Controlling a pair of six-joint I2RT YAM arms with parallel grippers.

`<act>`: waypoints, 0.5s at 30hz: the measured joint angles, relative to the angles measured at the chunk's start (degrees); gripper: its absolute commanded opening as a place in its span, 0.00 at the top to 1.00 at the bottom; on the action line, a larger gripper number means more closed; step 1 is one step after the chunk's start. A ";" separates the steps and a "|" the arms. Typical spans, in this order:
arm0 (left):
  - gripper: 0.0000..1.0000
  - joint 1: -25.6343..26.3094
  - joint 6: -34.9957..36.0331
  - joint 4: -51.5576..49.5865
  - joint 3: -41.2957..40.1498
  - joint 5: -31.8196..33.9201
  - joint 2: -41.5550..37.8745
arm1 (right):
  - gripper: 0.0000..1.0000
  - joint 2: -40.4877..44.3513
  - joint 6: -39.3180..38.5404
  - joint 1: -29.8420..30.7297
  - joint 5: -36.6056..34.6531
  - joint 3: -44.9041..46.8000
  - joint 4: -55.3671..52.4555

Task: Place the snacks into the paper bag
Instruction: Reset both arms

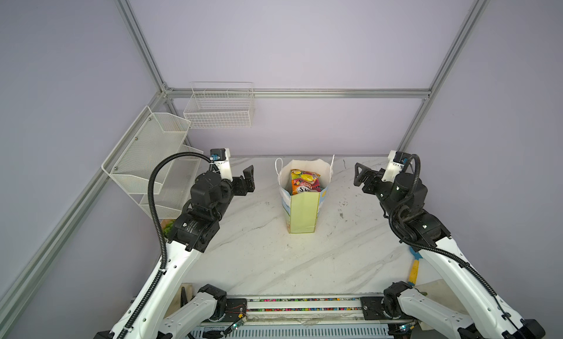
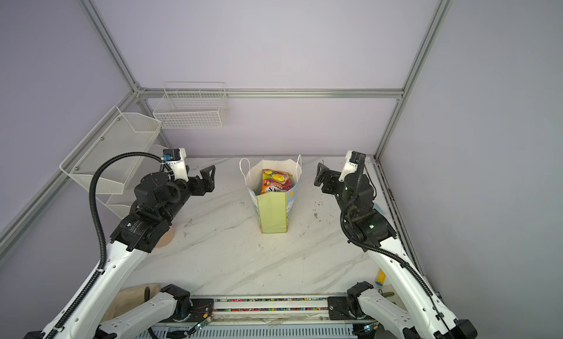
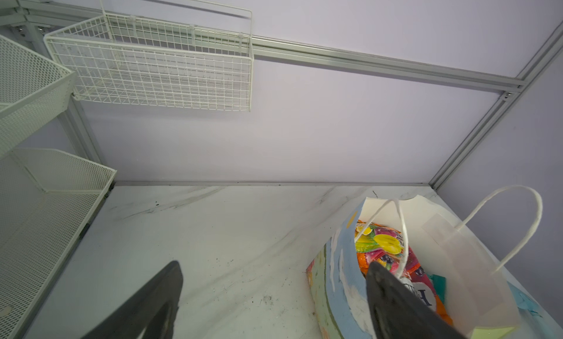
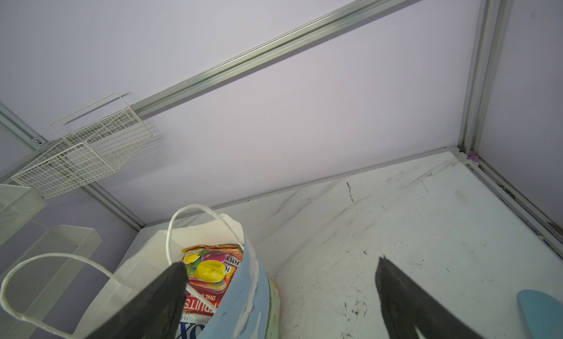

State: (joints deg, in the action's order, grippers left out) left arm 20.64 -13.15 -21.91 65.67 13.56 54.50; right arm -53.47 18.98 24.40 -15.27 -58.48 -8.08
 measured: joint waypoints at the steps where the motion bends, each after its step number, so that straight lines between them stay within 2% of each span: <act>1: 0.07 0.00 0.37 0.11 -0.87 0.81 -0.46 | 0.03 0.87 0.04 0.00 -1.01 1.64 1.07; 7: 0.06 0.00 2.29 1.03 -6.86 5.51 -3.17 | 0.03 8.68 -0.28 0.00 -4.81 13.81 8.68; 15: 0.01 0.00 3.17 1.57 -10.56 10.12 -4.55 | 0.04 11.58 -0.26 0.00 -8.79 18.01 12.41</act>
State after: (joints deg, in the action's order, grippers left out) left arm 20.64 -9.98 -20.34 55.11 23.68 49.95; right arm -41.89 18.72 24.40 -24.05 -40.47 4.34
